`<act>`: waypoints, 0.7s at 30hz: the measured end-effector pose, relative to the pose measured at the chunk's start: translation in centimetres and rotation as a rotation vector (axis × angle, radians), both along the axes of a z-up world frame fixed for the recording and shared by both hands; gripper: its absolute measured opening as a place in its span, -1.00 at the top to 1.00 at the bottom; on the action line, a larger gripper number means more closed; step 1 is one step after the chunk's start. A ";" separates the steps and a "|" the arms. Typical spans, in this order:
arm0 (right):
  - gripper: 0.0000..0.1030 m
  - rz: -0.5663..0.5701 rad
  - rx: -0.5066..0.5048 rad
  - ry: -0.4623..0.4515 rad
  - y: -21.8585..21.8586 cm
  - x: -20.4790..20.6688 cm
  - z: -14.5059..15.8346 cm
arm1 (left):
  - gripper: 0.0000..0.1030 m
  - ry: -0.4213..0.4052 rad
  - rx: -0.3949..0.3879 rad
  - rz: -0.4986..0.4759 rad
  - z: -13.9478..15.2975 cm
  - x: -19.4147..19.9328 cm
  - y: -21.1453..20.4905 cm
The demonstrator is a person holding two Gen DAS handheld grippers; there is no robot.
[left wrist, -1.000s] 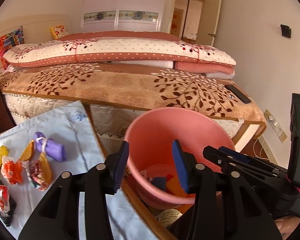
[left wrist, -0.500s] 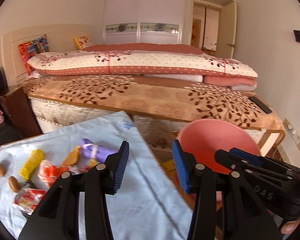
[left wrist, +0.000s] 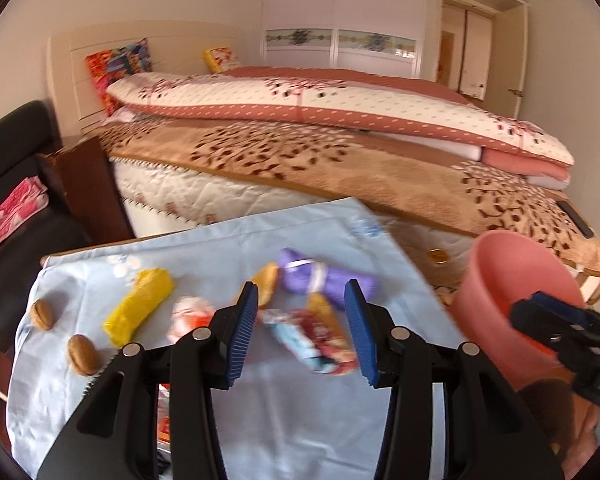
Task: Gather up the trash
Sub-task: 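Move both tools back over the remaining trash on the tablecloth, then close the right tool on the colorful crumpled wrapper while the left tool grasps the orange-white bag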
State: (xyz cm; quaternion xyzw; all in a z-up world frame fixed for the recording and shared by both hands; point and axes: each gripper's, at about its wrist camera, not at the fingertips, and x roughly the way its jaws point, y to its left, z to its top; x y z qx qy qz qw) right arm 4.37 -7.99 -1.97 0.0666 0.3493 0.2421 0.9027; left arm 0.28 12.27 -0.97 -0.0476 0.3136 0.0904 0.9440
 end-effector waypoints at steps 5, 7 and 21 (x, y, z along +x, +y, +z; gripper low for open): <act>-0.06 0.051 -0.017 -0.003 2.4 0.3 -0.3 | 0.12 0.036 0.017 0.056 -1.5 0.1 3.2; -0.06 0.074 -0.024 0.002 3.5 0.5 -0.5 | 0.11 0.046 0.015 0.076 -2.0 0.1 4.2; -0.18 0.227 -0.095 0.014 11.6 1.2 -1.9 | -0.21 0.095 -0.118 0.116 -4.5 0.9 7.9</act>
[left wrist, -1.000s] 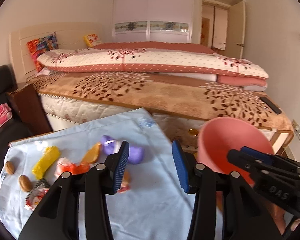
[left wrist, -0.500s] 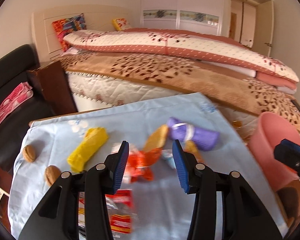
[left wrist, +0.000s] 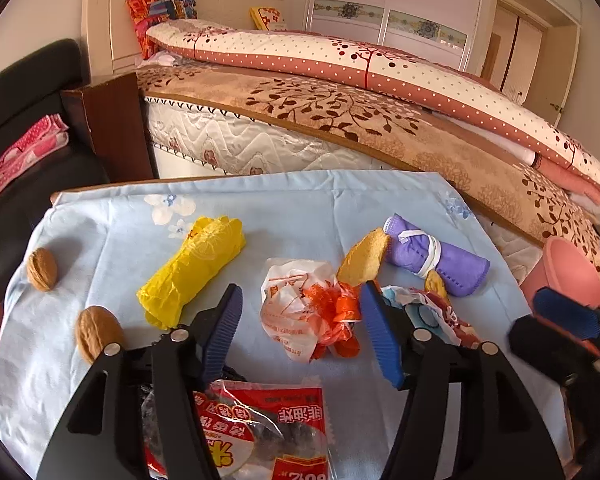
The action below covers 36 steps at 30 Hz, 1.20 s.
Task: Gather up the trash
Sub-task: 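Close the right tool on the colorful crumpled wrapper while the left tool grasps the orange-white bag, then carry the wrapper and orange-white bag over the pink bucket with both tools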
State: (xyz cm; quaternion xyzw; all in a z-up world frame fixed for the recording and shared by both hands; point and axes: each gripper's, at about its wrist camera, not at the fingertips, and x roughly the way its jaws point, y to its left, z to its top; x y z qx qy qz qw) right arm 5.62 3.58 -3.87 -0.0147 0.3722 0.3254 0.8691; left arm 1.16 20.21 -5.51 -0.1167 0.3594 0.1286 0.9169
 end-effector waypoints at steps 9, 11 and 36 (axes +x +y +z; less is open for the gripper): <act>-0.19 0.007 -0.071 0.072 1.7 1.5 -3.0 | -0.27 0.012 -0.069 -0.004 -0.1 -0.3 0.8; -0.19 0.005 -0.088 0.075 2.0 1.8 -3.5 | -0.27 0.026 -0.084 -0.007 -0.2 -0.3 0.9; 0.52 -0.029 -0.077 0.096 0.1 1.3 -3.4 | 0.02 -0.039 0.014 -0.039 1.4 -2.1 -2.3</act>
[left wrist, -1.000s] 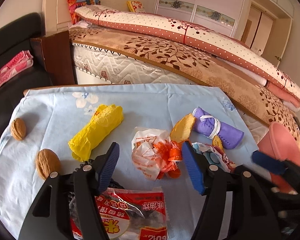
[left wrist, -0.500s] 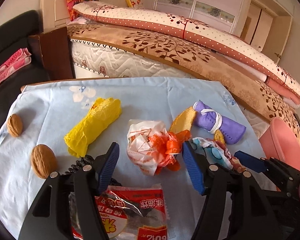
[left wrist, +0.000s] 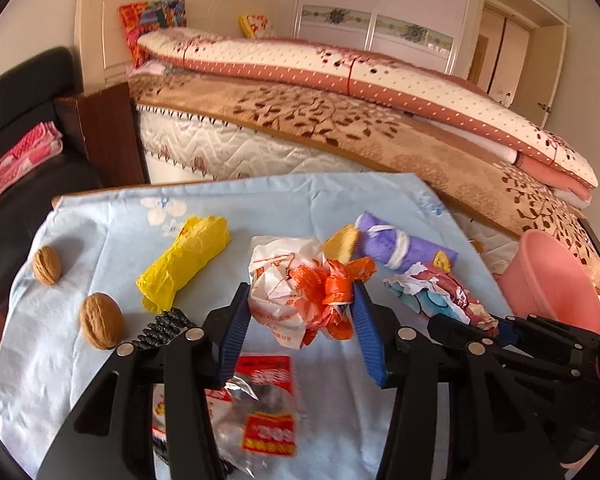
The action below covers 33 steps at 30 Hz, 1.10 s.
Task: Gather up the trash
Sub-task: 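Carry the wrapper and orange-white bag over the pink bucket with both tools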
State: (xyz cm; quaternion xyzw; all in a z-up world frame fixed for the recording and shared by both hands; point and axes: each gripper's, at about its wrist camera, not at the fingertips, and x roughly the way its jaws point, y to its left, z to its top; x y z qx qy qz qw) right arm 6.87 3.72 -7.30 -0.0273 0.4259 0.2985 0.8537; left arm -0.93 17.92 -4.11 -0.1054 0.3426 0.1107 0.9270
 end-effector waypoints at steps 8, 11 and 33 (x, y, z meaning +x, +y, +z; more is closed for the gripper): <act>0.52 -0.083 0.049 -0.065 -4.0 -1.4 3.0 | 0.02 -0.042 0.035 -0.029 1.9 0.1 -3.1; 0.52 -0.118 0.061 -0.077 -5.7 -1.5 3.6 | 0.02 -0.056 0.042 -0.036 2.5 0.5 -4.3; 0.52 -0.383 0.104 -0.123 -17.2 -1.2 5.1 | 0.02 -0.118 0.046 -0.238 4.8 2.6 -14.2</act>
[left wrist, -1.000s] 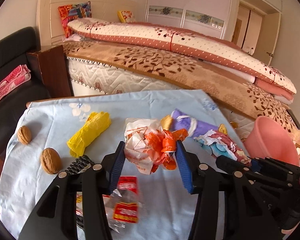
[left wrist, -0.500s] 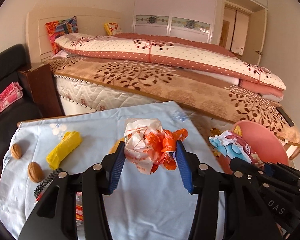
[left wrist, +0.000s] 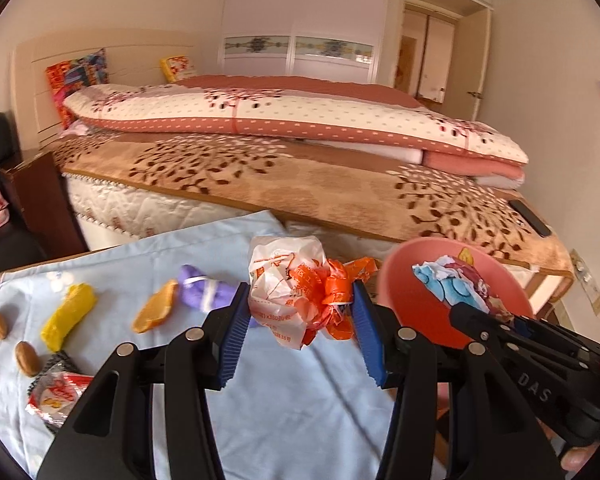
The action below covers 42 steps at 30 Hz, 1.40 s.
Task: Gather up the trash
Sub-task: 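Carry the wrapper and orange-white bag over the pink bucket with both tools, then open both tools to drop the wrapper and bag into the pink bucket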
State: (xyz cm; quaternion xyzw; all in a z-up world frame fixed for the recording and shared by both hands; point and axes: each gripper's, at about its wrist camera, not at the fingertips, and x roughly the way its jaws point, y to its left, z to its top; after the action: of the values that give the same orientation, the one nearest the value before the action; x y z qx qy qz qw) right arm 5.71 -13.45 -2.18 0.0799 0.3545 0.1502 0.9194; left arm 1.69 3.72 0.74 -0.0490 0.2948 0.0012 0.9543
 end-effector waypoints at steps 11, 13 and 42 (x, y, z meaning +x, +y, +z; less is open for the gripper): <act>0.52 -0.106 0.019 0.040 -5.0 0.7 -1.1 | 0.02 0.001 0.019 -0.141 -0.2 1.2 -5.6; 0.52 -0.116 0.016 0.050 -5.5 0.9 -1.4 | 0.02 0.004 0.018 -0.160 -0.4 1.5 -6.4; 0.40 -0.202 0.018 0.111 -8.0 2.0 -3.4 | -0.20 0.130 -0.064 -0.219 -2.6 3.8 -8.7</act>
State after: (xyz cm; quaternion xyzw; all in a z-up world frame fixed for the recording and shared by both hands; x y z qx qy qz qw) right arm 7.69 -21.49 -5.59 0.1316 0.3937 0.0550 0.9081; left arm 5.51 -5.00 -1.85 -0.0468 0.3596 -0.1093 0.9255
